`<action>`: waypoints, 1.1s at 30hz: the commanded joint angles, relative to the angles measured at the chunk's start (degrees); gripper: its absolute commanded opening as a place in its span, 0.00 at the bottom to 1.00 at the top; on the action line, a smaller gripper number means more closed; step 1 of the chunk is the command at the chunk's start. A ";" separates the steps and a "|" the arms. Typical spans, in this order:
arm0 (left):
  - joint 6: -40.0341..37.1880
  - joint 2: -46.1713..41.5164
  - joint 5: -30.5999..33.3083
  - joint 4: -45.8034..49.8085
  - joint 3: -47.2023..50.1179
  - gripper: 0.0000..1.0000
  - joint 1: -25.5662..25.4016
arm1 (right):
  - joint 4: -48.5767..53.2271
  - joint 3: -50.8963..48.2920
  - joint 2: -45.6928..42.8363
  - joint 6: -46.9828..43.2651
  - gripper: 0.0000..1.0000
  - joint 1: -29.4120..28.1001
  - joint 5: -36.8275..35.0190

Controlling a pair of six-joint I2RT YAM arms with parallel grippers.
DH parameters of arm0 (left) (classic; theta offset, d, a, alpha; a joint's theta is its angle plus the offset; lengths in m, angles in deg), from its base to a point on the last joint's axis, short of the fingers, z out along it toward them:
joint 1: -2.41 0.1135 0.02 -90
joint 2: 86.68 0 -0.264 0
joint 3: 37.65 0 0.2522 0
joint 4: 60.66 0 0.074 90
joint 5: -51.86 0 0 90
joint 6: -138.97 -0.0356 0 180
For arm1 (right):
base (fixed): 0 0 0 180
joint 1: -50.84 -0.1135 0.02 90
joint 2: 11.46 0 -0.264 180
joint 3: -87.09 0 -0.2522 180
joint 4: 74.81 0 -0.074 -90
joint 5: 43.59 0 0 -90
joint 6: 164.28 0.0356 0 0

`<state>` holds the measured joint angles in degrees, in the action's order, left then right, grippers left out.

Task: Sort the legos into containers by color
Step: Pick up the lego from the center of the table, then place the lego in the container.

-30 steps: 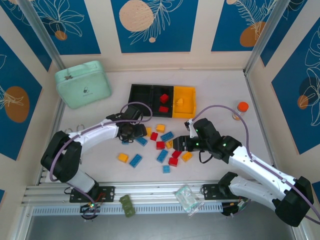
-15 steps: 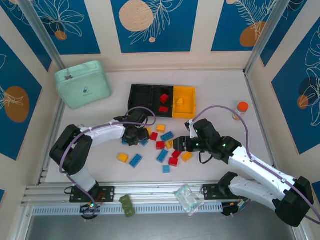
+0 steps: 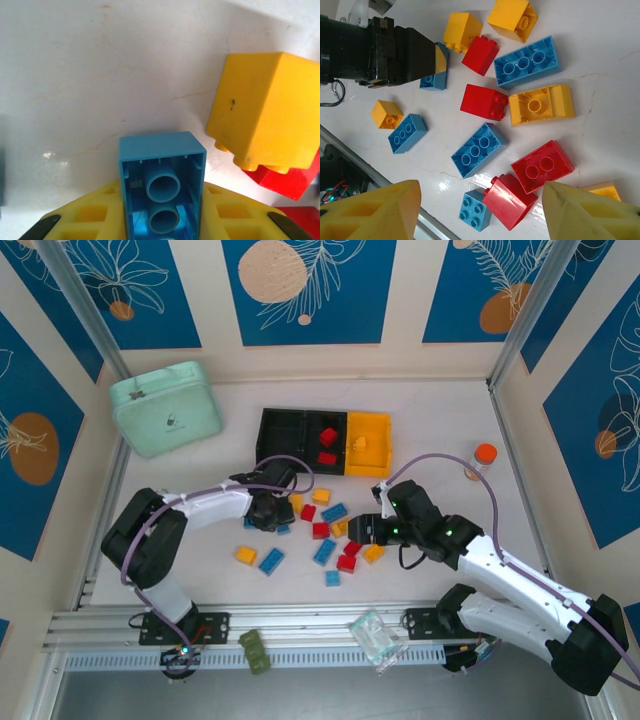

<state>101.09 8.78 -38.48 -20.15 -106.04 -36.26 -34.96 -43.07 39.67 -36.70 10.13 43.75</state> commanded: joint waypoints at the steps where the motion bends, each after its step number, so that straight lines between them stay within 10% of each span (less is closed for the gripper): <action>1: -2.82 -3.04 1.71 3.85 -0.83 0.21 -0.61 | -1.39 -0.65 -0.71 0.35 0.65 -0.38 0.85; 14: -15.57 -3.66 4.85 13.12 -15.50 0.20 2.18 | -2.61 0.23 0.18 0.28 0.65 -0.51 0.67; 33: -29.40 21.76 6.74 23.32 -51.74 0.20 11.90 | -2.97 2.47 3.92 0.91 0.65 -0.77 -0.68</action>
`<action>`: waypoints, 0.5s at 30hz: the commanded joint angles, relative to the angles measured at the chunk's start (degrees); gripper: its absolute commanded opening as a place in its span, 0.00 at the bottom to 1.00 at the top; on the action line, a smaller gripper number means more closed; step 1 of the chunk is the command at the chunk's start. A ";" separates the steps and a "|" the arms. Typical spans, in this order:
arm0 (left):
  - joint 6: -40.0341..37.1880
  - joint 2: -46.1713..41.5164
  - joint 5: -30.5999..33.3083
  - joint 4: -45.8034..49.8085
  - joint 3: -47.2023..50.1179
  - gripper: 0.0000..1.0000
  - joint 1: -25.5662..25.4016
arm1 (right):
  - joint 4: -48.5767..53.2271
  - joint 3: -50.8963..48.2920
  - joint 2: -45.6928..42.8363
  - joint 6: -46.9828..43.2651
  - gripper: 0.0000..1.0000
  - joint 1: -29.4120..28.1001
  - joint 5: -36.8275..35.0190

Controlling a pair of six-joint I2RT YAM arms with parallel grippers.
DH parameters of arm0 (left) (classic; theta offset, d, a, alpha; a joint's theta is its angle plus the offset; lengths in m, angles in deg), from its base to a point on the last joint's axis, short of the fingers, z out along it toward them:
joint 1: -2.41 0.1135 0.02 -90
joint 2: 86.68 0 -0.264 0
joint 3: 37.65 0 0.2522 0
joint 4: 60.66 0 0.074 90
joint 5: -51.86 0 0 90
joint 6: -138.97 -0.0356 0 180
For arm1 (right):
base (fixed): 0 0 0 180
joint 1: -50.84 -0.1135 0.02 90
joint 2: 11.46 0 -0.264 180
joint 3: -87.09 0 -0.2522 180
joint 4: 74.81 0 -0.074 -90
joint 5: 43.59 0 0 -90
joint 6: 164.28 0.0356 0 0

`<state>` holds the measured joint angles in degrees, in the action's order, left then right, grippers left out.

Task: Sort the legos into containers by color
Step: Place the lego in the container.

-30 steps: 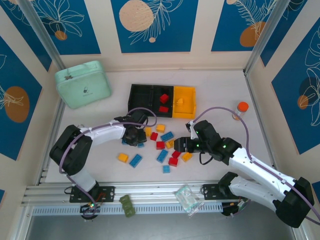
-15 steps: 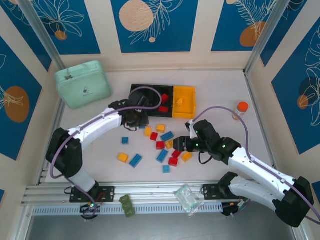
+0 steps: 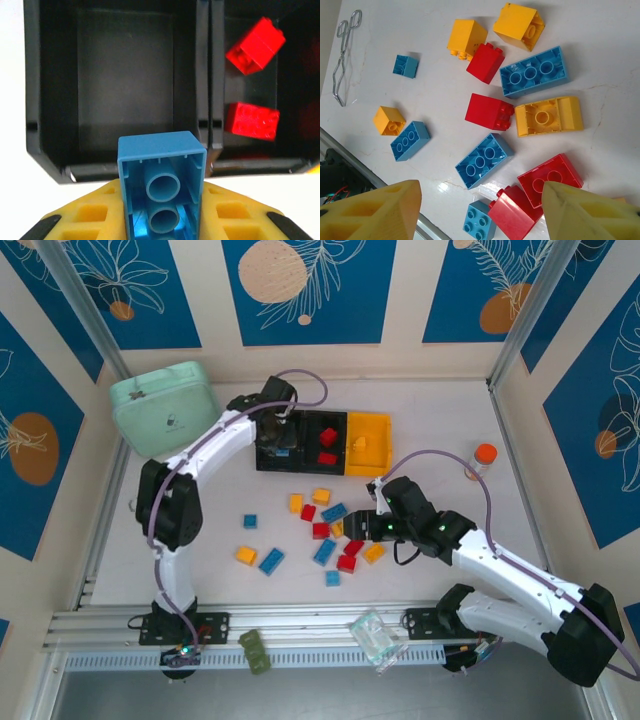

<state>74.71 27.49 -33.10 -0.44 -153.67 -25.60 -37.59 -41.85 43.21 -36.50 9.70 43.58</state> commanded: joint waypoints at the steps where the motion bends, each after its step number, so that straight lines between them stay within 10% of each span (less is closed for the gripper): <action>1: -3.31 4.48 1.52 3.92 -5.73 0.20 1.71 | -0.35 1.22 0.50 0.82 0.65 -0.27 -0.51; 15: -3.81 17.82 0.96 5.50 -17.10 0.22 3.62 | -0.17 2.25 2.45 0.48 0.65 -0.16 -0.93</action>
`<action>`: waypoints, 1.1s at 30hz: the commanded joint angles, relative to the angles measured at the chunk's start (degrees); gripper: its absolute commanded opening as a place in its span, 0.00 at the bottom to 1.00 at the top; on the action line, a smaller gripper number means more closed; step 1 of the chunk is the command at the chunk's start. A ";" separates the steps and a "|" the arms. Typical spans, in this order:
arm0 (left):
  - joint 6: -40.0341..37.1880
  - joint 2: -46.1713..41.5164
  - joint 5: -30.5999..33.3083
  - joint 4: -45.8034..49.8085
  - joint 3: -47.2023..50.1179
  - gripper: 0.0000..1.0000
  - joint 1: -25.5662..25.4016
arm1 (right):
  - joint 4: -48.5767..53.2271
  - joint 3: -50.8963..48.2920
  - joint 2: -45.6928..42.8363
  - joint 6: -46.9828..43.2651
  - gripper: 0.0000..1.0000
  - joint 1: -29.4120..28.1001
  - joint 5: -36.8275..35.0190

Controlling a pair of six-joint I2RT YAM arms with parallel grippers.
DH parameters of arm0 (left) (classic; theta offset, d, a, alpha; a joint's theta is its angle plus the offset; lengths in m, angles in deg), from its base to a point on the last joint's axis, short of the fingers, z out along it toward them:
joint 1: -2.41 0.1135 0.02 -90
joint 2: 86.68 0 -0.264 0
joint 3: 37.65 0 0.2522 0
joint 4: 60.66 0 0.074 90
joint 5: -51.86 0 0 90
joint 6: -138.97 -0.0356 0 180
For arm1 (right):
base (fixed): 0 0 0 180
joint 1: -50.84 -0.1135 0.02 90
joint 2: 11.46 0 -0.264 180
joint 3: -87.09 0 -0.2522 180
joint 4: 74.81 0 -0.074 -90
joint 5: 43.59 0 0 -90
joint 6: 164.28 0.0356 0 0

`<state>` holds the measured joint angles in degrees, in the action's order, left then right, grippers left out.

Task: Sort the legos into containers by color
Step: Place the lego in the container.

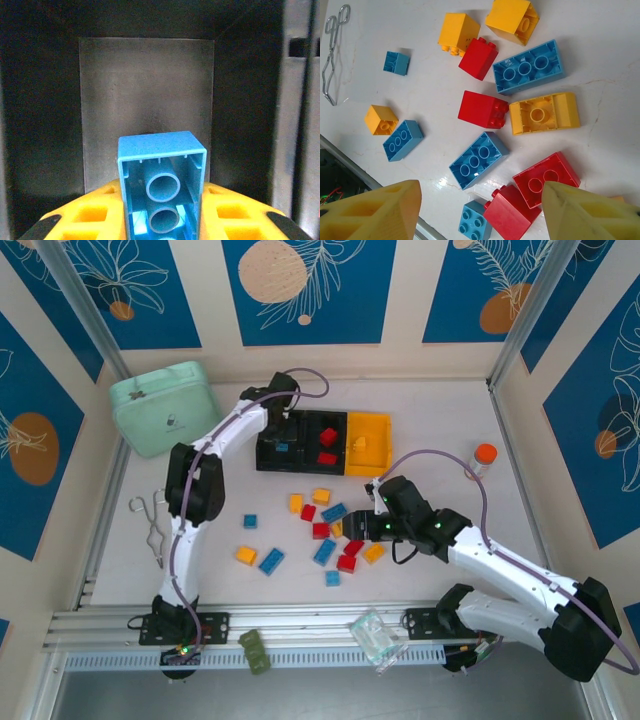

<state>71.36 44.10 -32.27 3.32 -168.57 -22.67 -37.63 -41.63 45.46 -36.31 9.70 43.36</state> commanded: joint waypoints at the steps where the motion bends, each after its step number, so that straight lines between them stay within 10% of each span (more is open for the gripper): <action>1: -0.42 1.55 0.35 1.60 -2.18 0.23 0.72 | -0.05 2.17 0.31 0.22 0.65 -0.16 -0.64; 25: -0.07 -5.18 -0.43 1.11 2.38 0.51 0.82 | 1.73 4.04 -0.10 -0.62 0.65 -0.06 -1.99; 33: -0.36 -17.80 -5.56 -4.48 17.40 0.54 0.22 | 7.69 5.11 -1.84 0.95 0.65 0.17 -7.26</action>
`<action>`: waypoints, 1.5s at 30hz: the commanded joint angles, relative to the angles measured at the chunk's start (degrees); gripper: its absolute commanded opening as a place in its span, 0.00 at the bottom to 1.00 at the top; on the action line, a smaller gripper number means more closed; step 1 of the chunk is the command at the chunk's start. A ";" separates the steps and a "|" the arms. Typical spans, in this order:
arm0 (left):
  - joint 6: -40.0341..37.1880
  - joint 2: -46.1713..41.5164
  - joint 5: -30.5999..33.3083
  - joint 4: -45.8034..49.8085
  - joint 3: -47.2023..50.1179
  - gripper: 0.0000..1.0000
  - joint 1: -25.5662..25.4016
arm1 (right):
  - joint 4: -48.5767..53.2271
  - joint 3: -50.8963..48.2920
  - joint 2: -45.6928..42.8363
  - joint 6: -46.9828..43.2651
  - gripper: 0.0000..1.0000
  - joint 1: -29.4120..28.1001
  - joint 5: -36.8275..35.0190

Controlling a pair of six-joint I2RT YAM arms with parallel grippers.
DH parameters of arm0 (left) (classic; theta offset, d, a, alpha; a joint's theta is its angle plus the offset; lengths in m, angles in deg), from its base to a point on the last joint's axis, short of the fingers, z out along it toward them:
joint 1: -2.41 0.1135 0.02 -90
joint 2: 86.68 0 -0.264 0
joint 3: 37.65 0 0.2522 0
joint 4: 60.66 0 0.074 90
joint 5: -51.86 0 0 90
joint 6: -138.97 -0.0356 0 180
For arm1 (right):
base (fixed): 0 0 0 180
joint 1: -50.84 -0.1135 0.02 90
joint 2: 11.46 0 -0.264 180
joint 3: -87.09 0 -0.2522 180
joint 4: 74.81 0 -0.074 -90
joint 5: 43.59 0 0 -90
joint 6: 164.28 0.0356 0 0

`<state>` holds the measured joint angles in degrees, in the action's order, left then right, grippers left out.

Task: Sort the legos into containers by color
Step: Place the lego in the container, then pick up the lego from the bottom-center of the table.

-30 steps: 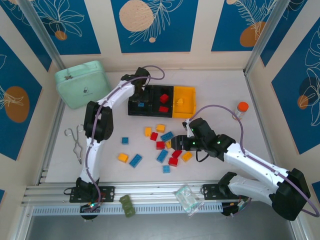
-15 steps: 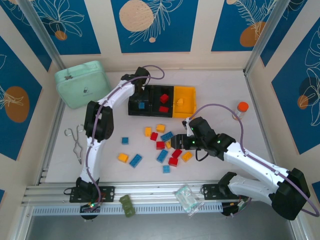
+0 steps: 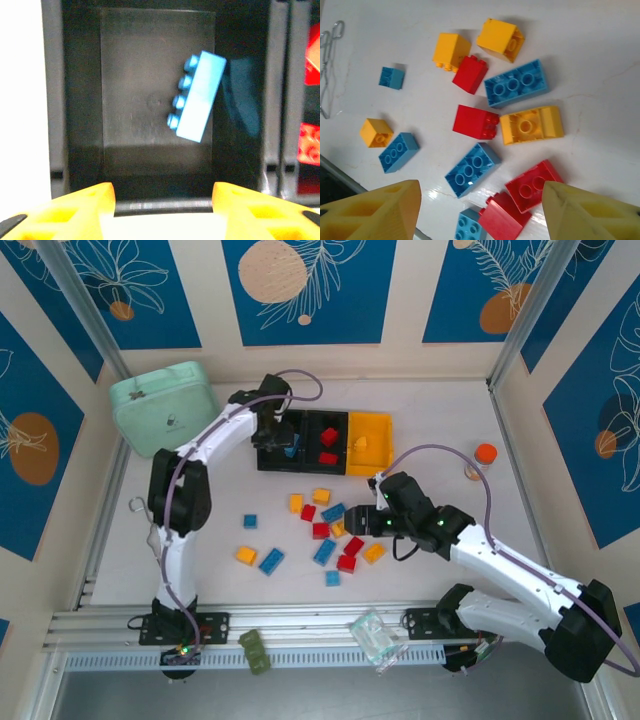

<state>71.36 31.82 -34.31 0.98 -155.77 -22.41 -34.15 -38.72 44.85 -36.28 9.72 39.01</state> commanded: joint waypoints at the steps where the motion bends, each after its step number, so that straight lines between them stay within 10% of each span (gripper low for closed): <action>1: -0.58 -7.22 -4.41 -3.01 6.61 0.55 -0.20 | 5.36 2.42 -1.26 1.51 0.66 0.16 -3.65; 12: -0.98 -29.41 -20.19 -17.37 38.87 0.58 -5.20 | 27.08 6.73 2.34 19.46 0.80 4.34 -8.41; 21: 8.42 -41.50 -24.38 -30.33 57.09 0.60 -11.33 | 23.57 0.40 4.30 26.71 0.78 6.66 -3.74; 45: 11.88 -37.03 -21.23 -32.14 59.71 0.60 -15.61 | 11.52 -2.41 21.65 28.62 0.68 6.50 0.11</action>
<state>82.33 -6.06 -55.90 -30.23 -96.75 -37.27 -22.00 -40.03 65.38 -8.72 16.10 37.68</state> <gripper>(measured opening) 0.600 0.705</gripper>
